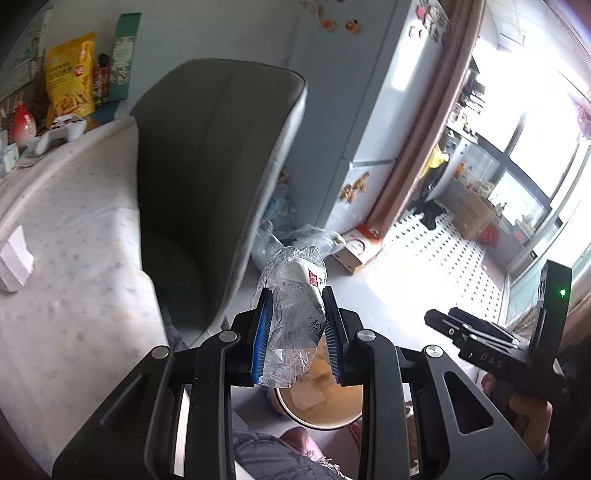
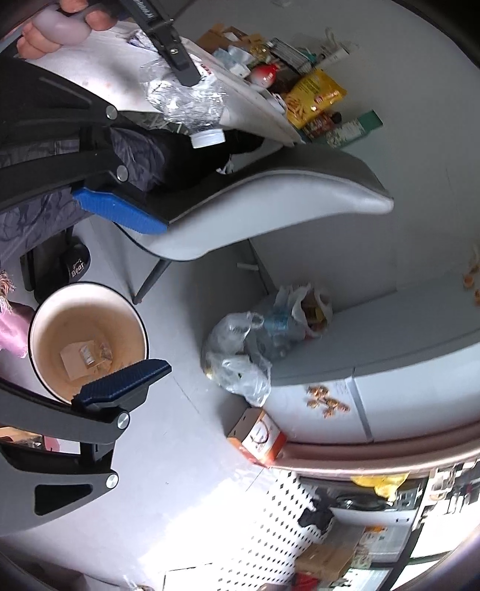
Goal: Collect trash
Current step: 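Open both grippers to drop the bottle and box into the bin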
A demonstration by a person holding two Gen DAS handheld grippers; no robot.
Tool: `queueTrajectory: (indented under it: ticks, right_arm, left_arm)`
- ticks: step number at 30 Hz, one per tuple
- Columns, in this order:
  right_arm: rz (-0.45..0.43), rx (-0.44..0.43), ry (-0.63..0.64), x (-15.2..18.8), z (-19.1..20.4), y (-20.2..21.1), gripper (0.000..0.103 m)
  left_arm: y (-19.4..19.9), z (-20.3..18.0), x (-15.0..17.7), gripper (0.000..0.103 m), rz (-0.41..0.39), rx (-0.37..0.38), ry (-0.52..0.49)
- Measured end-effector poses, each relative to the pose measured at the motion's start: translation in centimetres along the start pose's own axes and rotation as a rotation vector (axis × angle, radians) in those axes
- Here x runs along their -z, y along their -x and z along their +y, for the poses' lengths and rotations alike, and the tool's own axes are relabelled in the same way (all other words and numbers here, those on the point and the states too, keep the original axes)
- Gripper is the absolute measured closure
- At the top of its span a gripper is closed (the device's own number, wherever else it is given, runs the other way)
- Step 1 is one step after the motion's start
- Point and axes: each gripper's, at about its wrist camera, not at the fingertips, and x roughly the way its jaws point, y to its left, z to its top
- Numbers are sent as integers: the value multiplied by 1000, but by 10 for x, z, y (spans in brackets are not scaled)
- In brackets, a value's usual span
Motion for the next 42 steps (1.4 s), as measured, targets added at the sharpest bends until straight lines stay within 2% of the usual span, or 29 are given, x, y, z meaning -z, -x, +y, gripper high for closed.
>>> queueTrajectory:
  ticks: [8,15,16,17,18,19,20,22,33,42]
  right_arm:
    - [-20,31,-31,1,-24,6,31]
    - [-55,66,-79,1,-50,21,30]
    - [-62,73,-87,0,-54,24,30]
    - [-67,77,-93,-1,-57,25,30]
    - [-70,81,-99,-1,-59,27,30]
    - [-71,83,-107,-1,-62,28,30]
    - [-71,81,-113,-1,-64,29,30]
    - [-69,78,-117,-1,-64,28,30]
    - [-43,13,-56,2,-24,11,22]
    - [-65,-27,5,-5,44,19,12]
  left_arm:
    - [-26,-22,6,76,69,34,-32]
    - [-57,-56,11,75,155,115,-69]
    - [-64,-63,12,72,171,126,-77]
    - [-68,-66,14,52,178,122,-84]
    - [-70,-68,14,40,180,104,-91]
    - [-69,-70,13,25,161,93,-97]
    - [-64,-70,13,18,137,94,-99]
    - [-55,-66,9,12,110,92,-93]
    - [7,-7,-2,7,2,-13,43]
    - [66,46,4,6,-113,-62,140]
